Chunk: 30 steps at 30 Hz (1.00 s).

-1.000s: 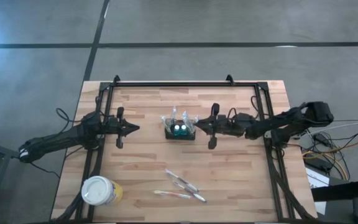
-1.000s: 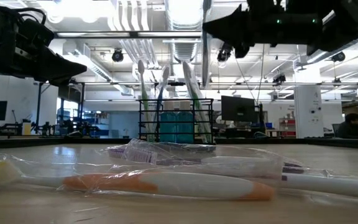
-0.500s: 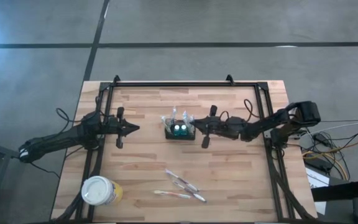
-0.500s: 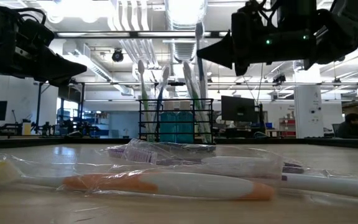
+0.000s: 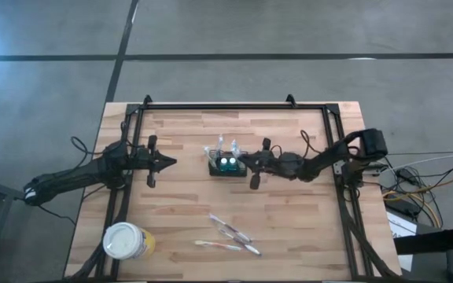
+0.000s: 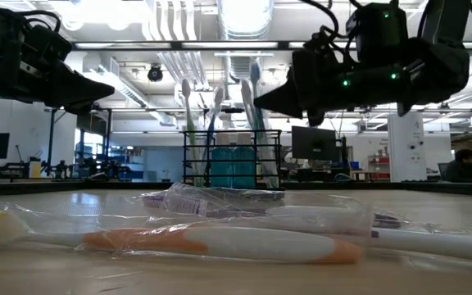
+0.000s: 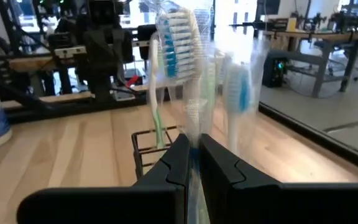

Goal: Pick & Place toothbrushing station
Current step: Put the blue toothbrush into the wire organizer

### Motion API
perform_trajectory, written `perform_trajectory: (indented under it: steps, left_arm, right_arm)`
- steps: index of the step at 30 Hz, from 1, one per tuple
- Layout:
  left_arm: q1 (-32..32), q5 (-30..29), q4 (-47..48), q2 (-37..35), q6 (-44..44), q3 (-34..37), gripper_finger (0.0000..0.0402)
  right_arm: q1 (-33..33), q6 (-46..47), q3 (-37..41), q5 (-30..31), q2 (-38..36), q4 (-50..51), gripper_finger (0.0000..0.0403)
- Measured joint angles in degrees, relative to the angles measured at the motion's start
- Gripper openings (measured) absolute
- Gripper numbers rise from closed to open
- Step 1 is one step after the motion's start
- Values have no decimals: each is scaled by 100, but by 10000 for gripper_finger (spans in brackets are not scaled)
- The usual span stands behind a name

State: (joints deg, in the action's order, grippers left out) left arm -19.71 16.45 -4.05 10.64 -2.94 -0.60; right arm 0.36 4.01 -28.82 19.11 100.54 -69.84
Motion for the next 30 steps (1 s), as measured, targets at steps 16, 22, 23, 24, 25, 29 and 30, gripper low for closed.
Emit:
perform_trajectory:
  steps: [16, 22, 23, 24, 25, 29, 30]
  left_arm:
    - [-2, 0, 0, 2, 13, 0, 23]
    - [-1, 1, 0, 1, 15, -2, 23]
    - [0, 0, 0, 1, 16, -2, 23]
    - [-2, 0, 0, 0, 18, -2, 23]
    - [-2, 0, 0, 0, 20, 0, 23]
    - [-2, 2, 0, 0, 48, -2, 23]
    - [-1, 2, 0, 0, 48, -1, 23]
  right_arm:
    - [55, 175, -9, 52, 598, -389, 19]
    - [77, 514, -11, -34, 596, -348, 60]
    - [80, 516, -11, -45, 596, -340, 71]
    - [81, 512, -11, -49, 596, -341, 82]
    - [81, 506, -11, -55, 594, -344, 94]
    - [81, 458, -6, -66, 489, -311, 138]
    - [81, 415, 2, -66, 440, -311, 148]
